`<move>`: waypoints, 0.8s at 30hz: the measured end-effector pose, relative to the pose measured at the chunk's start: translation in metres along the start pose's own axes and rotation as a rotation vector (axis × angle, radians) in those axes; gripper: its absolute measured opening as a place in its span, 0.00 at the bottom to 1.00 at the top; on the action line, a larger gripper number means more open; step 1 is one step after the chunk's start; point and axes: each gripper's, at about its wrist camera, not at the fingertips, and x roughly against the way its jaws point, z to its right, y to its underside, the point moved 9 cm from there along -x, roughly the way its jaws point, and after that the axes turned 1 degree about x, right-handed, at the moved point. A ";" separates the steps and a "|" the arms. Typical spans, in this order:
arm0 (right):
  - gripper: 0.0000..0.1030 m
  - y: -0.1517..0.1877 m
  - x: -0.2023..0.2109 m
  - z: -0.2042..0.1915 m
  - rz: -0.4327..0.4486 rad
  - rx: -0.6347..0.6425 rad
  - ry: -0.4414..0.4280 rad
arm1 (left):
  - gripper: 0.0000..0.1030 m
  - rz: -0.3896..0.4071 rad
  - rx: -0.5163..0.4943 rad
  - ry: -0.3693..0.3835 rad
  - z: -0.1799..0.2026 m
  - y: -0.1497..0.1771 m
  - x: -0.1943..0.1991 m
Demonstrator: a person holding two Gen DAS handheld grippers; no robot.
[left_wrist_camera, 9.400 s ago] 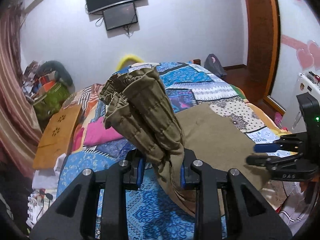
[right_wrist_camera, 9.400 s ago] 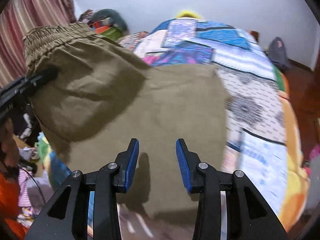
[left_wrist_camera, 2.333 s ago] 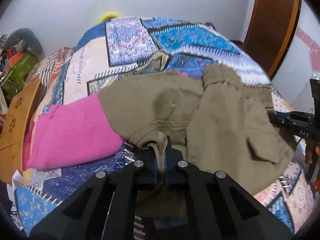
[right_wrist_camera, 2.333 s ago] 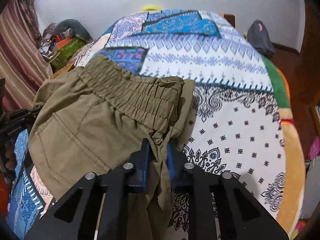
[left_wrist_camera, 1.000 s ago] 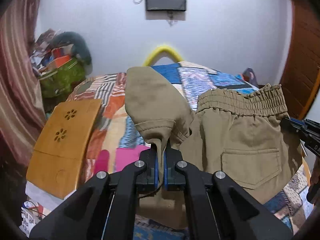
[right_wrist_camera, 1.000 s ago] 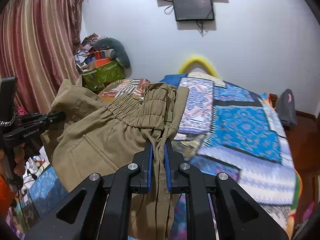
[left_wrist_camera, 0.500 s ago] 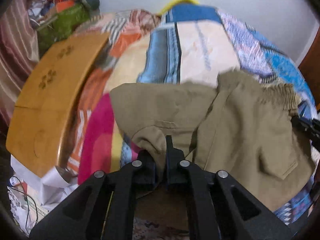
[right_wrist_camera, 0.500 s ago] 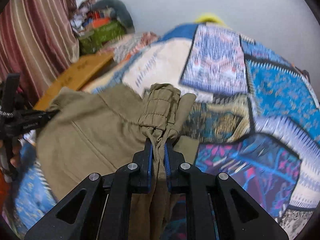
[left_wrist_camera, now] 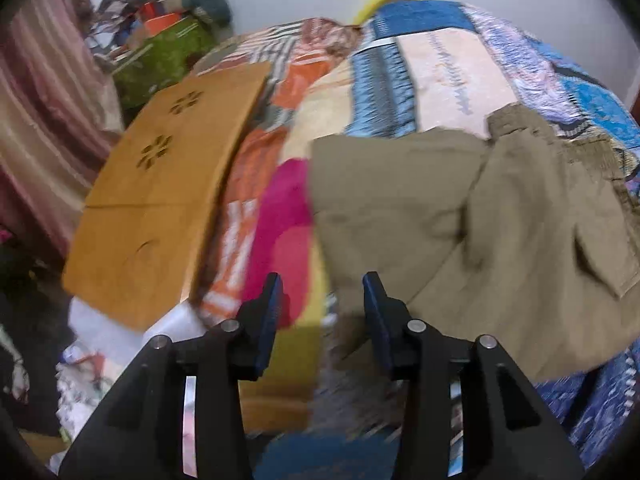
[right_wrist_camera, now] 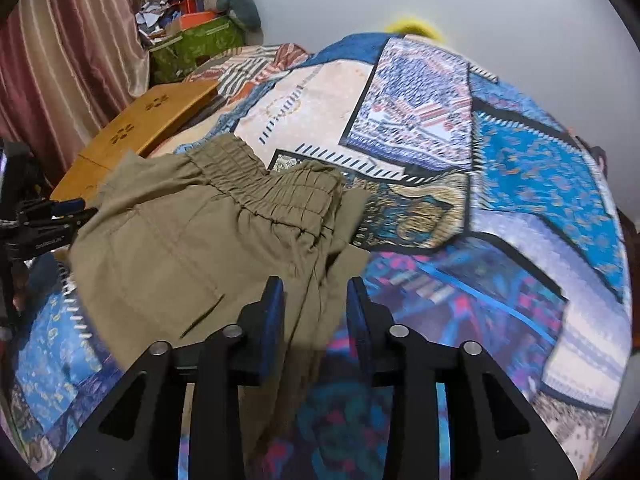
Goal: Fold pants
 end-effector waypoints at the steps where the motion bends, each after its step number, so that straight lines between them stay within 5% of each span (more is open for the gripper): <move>1: 0.29 -0.001 0.010 -0.001 0.015 -0.003 -0.004 | 0.41 -0.005 0.003 -0.011 -0.005 0.004 0.006; 5: 0.29 -0.005 0.063 -0.012 0.097 0.004 -0.006 | 0.41 0.047 -0.007 -0.011 -0.008 0.011 0.051; 9: 0.30 -0.010 0.121 -0.029 0.193 0.019 -0.012 | 0.41 0.158 0.000 0.069 0.006 0.011 0.127; 24: 0.34 0.006 0.339 -0.119 0.641 0.086 -0.110 | 0.41 0.700 0.010 0.295 0.059 0.056 0.448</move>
